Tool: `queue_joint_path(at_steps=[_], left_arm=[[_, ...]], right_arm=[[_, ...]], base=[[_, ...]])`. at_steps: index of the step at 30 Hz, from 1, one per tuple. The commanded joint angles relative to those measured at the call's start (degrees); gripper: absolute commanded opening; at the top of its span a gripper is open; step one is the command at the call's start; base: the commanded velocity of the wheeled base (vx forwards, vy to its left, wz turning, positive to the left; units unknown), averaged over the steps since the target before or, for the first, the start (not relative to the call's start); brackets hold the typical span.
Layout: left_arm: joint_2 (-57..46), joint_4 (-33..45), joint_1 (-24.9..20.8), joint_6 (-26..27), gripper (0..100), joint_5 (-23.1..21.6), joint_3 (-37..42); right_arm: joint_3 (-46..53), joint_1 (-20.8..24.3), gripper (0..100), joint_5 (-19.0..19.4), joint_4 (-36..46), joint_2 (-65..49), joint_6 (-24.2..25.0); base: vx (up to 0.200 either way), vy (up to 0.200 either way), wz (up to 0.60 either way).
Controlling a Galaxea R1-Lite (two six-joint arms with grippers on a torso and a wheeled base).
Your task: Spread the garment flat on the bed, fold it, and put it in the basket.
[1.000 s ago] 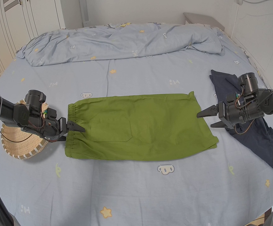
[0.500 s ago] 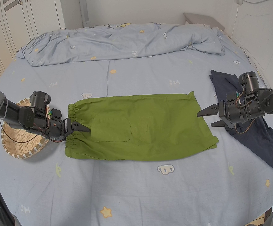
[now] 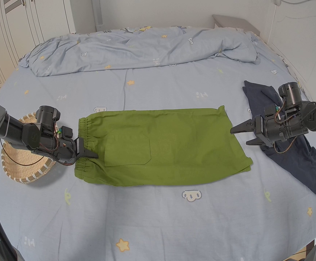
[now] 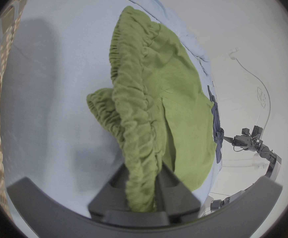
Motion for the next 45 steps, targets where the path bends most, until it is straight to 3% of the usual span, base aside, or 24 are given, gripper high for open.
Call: queue_joint_path(at_steps=[1, 7, 14, 26, 40, 41, 45], left_arm=[[-1.9, -0.1, 0.1, 0.0, 0, 0.0, 0.5], [-5.2, -0.1, 0.0, -1.0, 0, -0.2, 1.0], [-6.4, -0.1, 0.2, -1.1, 0, -0.2, 1.0], [-6.4, -0.1, 0.2, -1.1, 0, -0.2, 1.1], [-6.4, -0.1, 0.2, -1.2, 0, -0.2, 1.1], [-6.4, -0.1, 0.2, -1.2, 0, -0.2, 1.1], [-6.3, -0.1, 0.2, -1.2, 0, -0.2, 1.1]], right_arm=[[0.6, -1.9, 100, -0.2, 0.2, 0.2, -0.6], [1.6, -7.2, 100, -0.1, 1.8, 4.8, -4.7], [1.9, -6.3, 100, -0.1, 5.6, 6.5, -9.2], [2.8, -2.3, 100, 0.3, 5.7, 8.2, -8.9], [2.1, -2.8, 100, 0.5, 5.0, 10.2, -8.3], [2.1, -2.8, 0, 0.5, 5.0, 10.2, -8.3], [2.1, -3.2, 0, 0.5, 4.8, 10.1, -8.4]], base=[[0.000, 0.000, 0.00], [0.000, 0.000, 0.00], [0.000, 0.000, 0.00], [0.000, 0.000, 0.00], [0.000, 0.000, 0.00], [0.000, 0.000, 0.00], [0.000, 0.000, 0.00]])
